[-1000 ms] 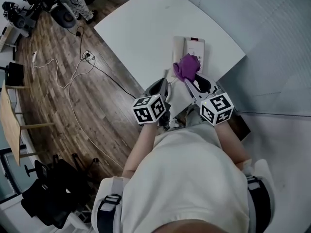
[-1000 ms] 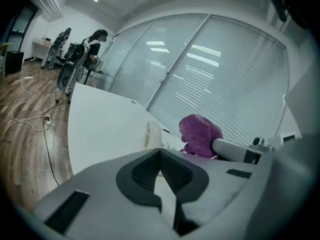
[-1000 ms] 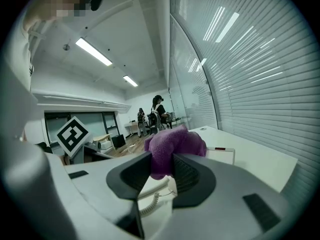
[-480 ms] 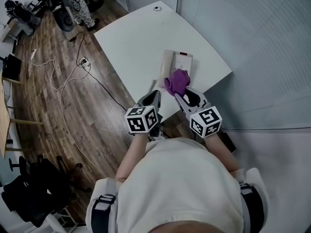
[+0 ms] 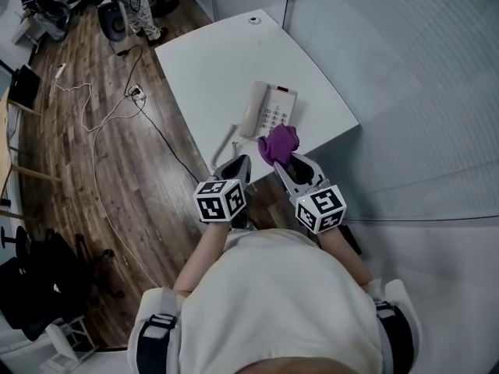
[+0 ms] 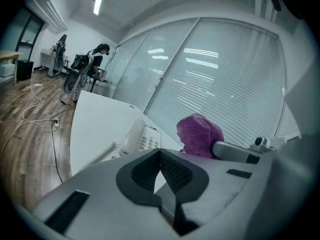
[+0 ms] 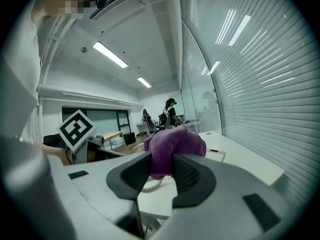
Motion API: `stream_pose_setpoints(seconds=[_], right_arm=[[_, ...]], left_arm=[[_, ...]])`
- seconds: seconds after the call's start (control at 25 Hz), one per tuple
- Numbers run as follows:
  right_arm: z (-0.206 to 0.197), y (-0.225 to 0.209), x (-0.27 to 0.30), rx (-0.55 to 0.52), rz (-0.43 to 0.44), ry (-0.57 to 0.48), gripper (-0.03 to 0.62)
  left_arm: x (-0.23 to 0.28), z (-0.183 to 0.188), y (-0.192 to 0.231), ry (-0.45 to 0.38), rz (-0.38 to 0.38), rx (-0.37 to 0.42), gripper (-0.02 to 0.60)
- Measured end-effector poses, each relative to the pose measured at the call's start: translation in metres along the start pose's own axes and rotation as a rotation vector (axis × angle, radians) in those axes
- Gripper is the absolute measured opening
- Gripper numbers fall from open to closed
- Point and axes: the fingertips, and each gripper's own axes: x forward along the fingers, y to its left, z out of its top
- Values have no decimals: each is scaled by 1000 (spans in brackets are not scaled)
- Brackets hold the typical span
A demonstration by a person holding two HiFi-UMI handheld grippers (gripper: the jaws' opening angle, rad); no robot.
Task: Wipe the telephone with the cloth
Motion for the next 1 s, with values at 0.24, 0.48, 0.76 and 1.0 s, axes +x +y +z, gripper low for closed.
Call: stream_pose_setpoints(seconds=[0.24, 0.48, 0.76, 1.0], right_arm=[[-6, 7, -17, -12, 34, -5, 129], [-6, 12, -28, -16, 47, -15, 129], [-15, 11, -31, -4, 35, -14, 129], [-12, 7, -28, 2, 33, -31, 129]], left_arm=[[-12, -17, -13, -4, 18, 2, 21], [-21, -25, -21, -1, 30, -9, 21], [-23, -30, -24, -1, 24, -7, 21], [-19, -28, -23, 4, 18, 0, 21]])
